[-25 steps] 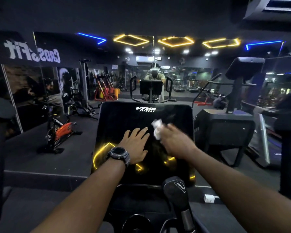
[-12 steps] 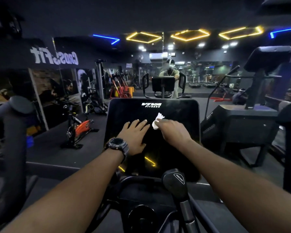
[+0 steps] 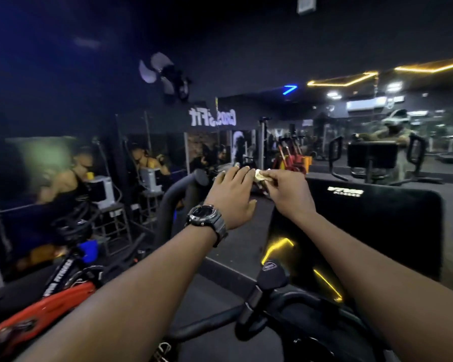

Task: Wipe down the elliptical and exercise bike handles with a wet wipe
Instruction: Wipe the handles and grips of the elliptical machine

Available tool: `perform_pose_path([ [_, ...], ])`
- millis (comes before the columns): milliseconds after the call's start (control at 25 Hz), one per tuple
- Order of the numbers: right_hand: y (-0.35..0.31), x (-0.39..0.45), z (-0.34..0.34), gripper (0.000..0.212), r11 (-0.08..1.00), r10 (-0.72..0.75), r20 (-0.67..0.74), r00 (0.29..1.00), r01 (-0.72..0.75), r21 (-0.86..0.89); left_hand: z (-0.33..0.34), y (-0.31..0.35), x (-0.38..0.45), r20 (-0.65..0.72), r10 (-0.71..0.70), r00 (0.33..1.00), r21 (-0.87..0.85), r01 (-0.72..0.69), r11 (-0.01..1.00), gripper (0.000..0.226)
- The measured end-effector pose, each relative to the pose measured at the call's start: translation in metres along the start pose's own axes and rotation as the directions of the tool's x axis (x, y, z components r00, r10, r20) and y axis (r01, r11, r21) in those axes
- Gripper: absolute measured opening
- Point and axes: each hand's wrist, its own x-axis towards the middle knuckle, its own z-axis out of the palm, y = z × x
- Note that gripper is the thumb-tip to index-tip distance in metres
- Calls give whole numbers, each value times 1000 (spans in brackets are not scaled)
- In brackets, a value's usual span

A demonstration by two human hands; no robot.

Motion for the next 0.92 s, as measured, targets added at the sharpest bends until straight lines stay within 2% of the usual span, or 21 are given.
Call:
perform_pose_path([
  [160, -75, 3, 39, 26, 987, -131, 26, 991, 128, 100, -11, -75, -46, -13, -204, 979, -29, 204, 979, 62],
  [240, -90, 8, 59, 26, 989, -84, 23, 996, 81, 126, -6, -95, -62, 12, -271, 963, -62, 271, 961, 63],
  [400, -99, 22, 96, 27, 957, 111, 15, 994, -111, 267, -3, -117, -59, 71, -248, 966, -186, 257, 948, 61],
  [480, -102, 30, 113, 25, 960, 104, 40, 994, -111, 258, 0, -124, -44, 94, -210, 973, -263, 228, 938, 62],
  [560, -105, 40, 121, 25, 964, 111, 40, 993, -117, 240, 5, -129, -32, 137, -234, 963, -325, 267, 907, 61],
  [800, -103, 14, 130, 15, 991, -11, -21, 1000, 13, 131, 21, -136, -28, 103, -301, 948, -326, 318, 890, 48],
  [840, -104, 13, 129, 16, 989, -12, -30, 999, 16, 146, 22, -134, -30, 105, -305, 947, -317, 323, 892, 50],
  [920, -109, 35, 128, 17, 973, 77, -42, 996, -66, 219, 22, -130, -30, 104, -319, 942, -313, 336, 888, 57],
])
